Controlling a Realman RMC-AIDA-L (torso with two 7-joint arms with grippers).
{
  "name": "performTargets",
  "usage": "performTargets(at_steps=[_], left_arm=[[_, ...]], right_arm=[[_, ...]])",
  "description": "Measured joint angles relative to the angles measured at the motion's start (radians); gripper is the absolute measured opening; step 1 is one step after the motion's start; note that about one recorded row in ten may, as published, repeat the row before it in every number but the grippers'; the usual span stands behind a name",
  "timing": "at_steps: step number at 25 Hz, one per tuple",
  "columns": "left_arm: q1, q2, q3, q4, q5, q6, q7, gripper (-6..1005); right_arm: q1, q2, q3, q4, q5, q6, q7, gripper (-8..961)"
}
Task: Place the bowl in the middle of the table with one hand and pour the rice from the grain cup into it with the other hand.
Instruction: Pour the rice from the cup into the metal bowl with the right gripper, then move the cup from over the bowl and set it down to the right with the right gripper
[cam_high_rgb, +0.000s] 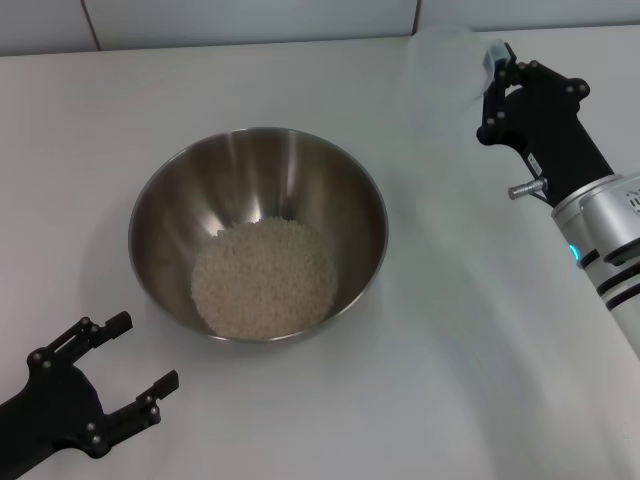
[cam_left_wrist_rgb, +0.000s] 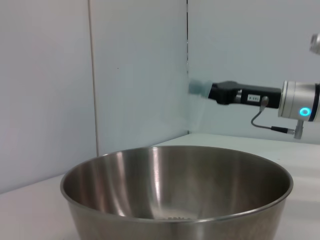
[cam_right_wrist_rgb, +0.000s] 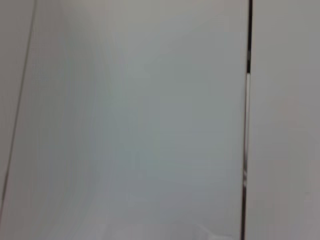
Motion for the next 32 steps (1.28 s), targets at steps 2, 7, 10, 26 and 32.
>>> performTargets(at_steps=[2, 7, 10, 26, 32], left_arm=[[-0.001, 0.0, 0.0, 0.0, 0.0, 0.0, 0.0, 814], [-0.002, 0.0, 0.0, 0.0, 0.0, 0.001, 0.0, 815], [-0.002, 0.001, 0.001, 0.0, 0.0, 0.001, 0.0, 815], [-0.002, 0.001, 0.002, 0.001, 0.0, 0.002, 0.001, 815], [-0.002, 0.001, 0.001, 0.002, 0.0, 0.001, 0.001, 814]], right_arm=[[0.009, 0.0, -0.001, -0.024, 0.003, 0.036, 0.001, 13], [0.03, -0.002, -0.009, -0.049, 0.0, 0.137, 0.001, 14], [0.044, -0.002, -0.011, -0.05, -0.003, 0.207, 0.003, 13], [0.09, 0.0, -0.016, -0.042, -0.099, 0.368, 0.008, 14], [0.097, 0.001, -0.052, -0.042, -0.099, 0.391, 0.008, 20]])
